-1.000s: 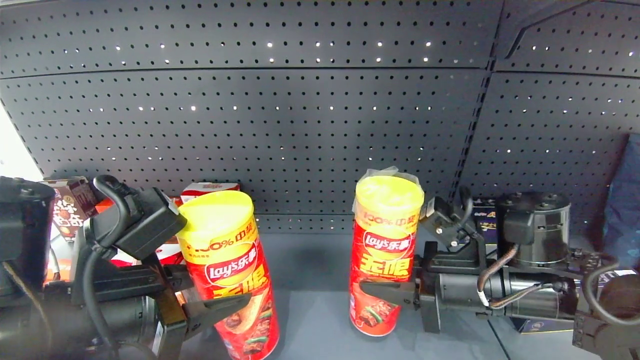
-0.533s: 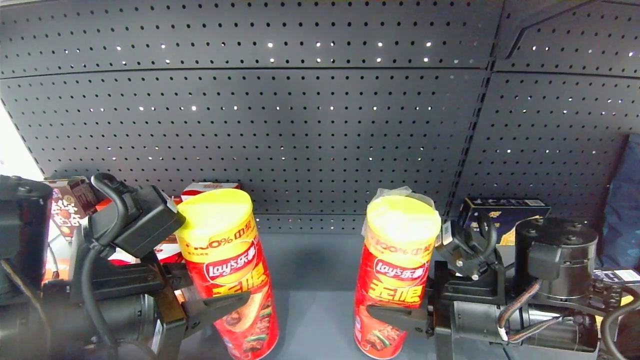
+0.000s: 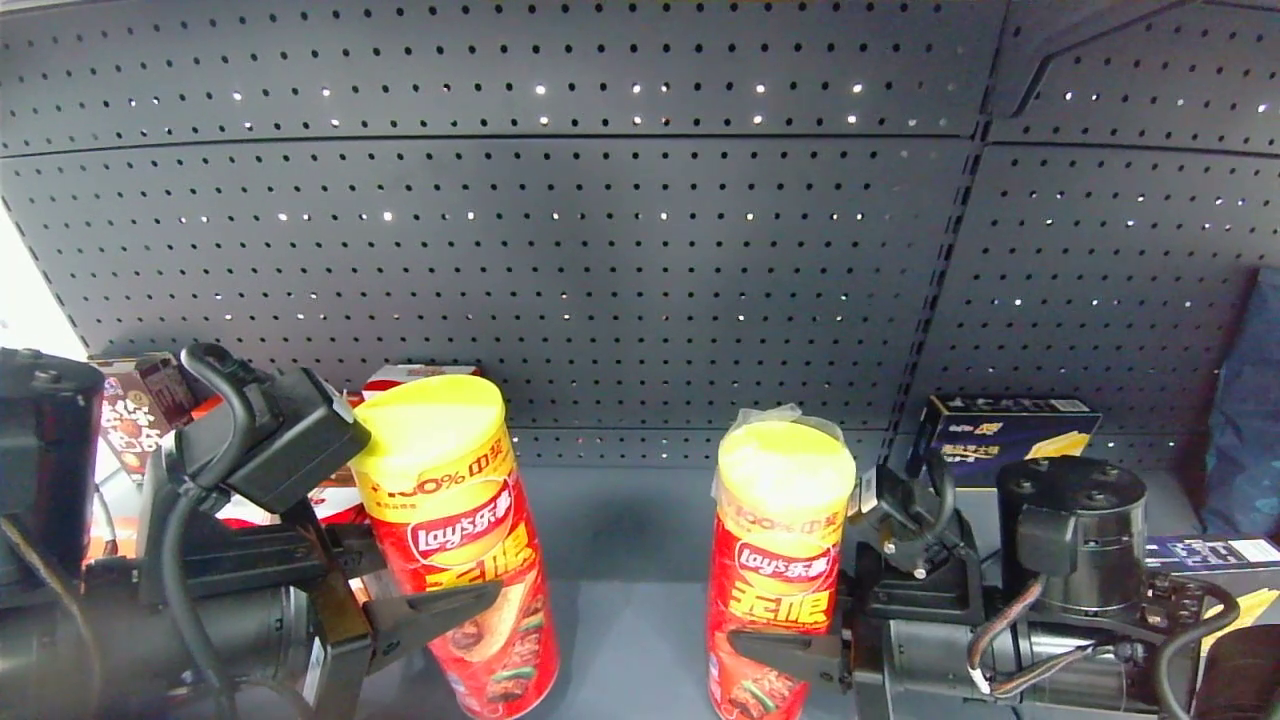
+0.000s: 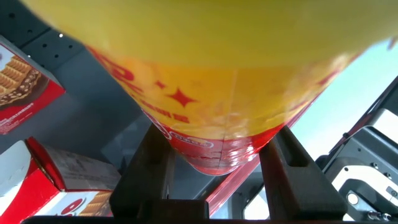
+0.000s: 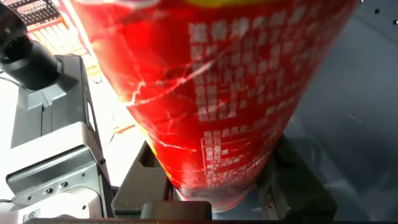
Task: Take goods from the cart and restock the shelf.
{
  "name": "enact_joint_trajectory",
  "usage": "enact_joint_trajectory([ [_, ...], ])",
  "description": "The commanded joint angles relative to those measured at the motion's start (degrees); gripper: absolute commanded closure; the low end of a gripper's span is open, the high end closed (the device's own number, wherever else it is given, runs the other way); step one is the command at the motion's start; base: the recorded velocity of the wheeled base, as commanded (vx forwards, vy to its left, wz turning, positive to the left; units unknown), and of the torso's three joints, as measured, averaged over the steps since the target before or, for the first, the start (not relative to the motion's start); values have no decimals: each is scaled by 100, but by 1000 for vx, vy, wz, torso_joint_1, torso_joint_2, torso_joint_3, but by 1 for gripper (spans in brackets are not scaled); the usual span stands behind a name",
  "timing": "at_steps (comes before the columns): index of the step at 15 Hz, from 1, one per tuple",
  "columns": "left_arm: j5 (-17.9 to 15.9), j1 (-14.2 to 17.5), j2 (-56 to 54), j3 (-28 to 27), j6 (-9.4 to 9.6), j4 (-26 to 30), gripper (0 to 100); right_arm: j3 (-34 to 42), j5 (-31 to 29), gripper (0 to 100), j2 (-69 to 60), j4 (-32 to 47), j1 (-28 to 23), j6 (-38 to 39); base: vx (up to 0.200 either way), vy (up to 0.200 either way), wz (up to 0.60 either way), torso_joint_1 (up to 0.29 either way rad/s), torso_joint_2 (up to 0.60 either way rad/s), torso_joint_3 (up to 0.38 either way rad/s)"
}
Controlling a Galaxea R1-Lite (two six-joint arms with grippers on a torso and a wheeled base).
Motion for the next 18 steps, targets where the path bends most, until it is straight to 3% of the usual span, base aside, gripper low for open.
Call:
enact_joint_trajectory([
  [1, 0, -1, 15, -3, -1, -2, 100, -5, 4, 100, 139, -2, -5, -4, 0, 0, 0, 0, 0, 0],
  [8, 0, 8, 6, 15, -1, -2, 100, -199, 12, 100, 429, -108, -23, -12, 0, 0, 0, 0, 0, 0],
  [9, 0, 8, 6, 24, -1, -2, 100, -190, 4, 0, 429, -108, -23, -12, 0, 0, 0, 0, 0, 0],
  [18, 9, -1, -20, 41, -1, -2, 100, 549, -14, 0, -344, -108, -146, -39, 0, 0, 0, 0, 0, 0],
])
